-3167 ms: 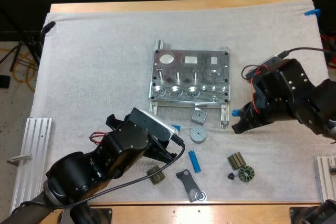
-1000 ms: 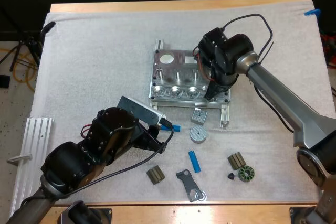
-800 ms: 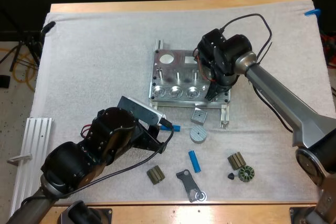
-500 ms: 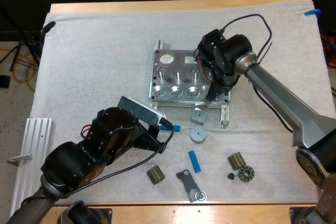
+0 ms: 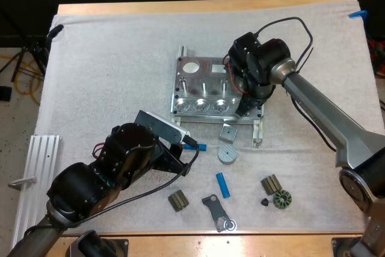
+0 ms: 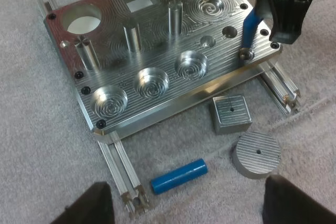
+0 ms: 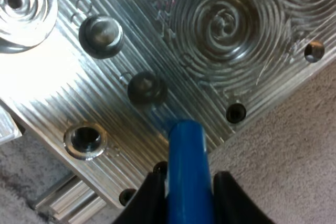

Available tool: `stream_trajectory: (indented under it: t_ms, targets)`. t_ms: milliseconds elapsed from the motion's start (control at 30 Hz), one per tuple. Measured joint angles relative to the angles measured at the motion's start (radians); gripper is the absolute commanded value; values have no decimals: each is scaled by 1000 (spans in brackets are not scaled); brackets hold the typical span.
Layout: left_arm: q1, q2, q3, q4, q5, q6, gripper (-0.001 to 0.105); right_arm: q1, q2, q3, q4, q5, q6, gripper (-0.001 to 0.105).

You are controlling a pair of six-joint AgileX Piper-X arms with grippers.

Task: Load cells from right to left

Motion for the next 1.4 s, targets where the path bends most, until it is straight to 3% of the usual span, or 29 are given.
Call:
stream_trajectory:
  t_ms: [667,733,800,900,1400]
  targets:
    - [0,0,0,0,0,0,59,8,2,0,-21,46,-39,12]
    - [0,0,0,0,0,0,59,8,2,0,-21,46,-39,18]
    - [0,0,0,0,0,0,59,8,2,0,-23,49,-39,34]
    - [0,0,0,0,0,0,59,8,0,0,-35,69,-39,49]
    - [0,0,0,0,0,0,59,8,-74,0,-88,78,-23,50]
